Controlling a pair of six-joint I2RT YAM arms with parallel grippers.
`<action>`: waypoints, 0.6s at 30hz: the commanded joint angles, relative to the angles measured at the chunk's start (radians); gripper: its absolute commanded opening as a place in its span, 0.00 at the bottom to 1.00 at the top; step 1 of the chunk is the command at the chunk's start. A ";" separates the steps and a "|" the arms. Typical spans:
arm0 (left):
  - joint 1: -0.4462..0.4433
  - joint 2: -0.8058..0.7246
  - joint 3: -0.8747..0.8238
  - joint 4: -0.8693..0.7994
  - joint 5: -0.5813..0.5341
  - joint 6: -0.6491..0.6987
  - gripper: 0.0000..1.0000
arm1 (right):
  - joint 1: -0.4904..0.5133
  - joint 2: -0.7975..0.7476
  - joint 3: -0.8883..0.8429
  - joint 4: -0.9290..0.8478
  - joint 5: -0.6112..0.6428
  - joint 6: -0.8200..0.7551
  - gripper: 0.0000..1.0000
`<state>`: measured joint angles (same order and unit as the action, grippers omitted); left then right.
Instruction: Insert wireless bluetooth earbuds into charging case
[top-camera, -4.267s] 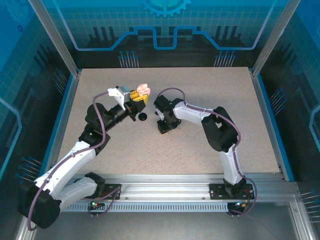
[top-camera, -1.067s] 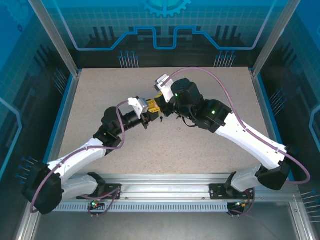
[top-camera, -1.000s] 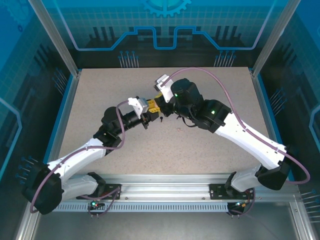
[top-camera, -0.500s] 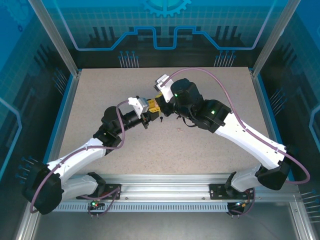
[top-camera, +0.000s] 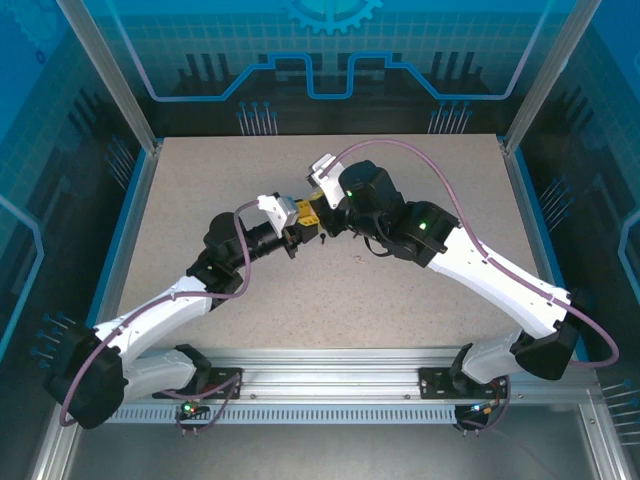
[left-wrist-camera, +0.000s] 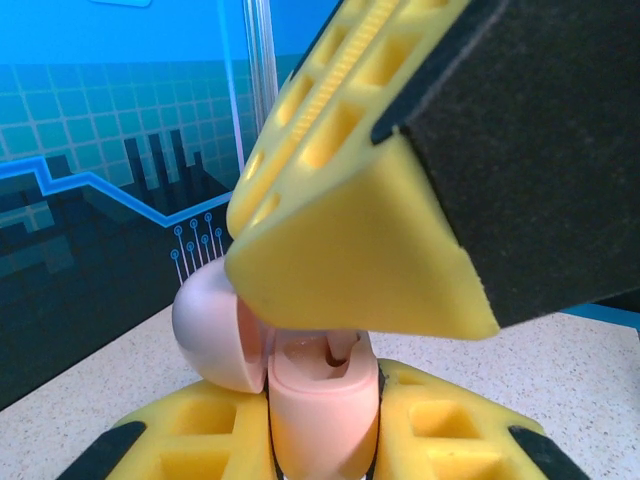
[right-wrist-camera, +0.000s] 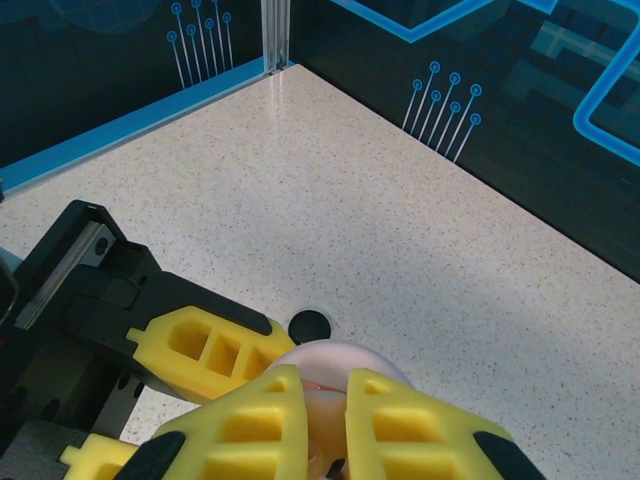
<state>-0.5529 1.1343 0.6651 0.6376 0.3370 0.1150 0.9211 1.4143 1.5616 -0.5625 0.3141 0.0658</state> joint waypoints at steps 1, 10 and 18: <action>-0.008 -0.016 0.036 0.026 0.003 0.025 0.00 | 0.018 0.012 -0.018 0.003 -0.010 -0.014 0.12; -0.008 -0.017 0.037 0.021 -0.003 0.024 0.00 | 0.028 0.015 -0.024 -0.002 -0.026 -0.023 0.14; -0.008 -0.017 0.033 0.015 0.001 0.022 0.00 | 0.030 0.025 0.023 -0.014 0.013 0.001 0.31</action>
<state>-0.5529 1.1343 0.6651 0.6262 0.3363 0.1150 0.9344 1.4246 1.5520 -0.5625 0.3115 0.0563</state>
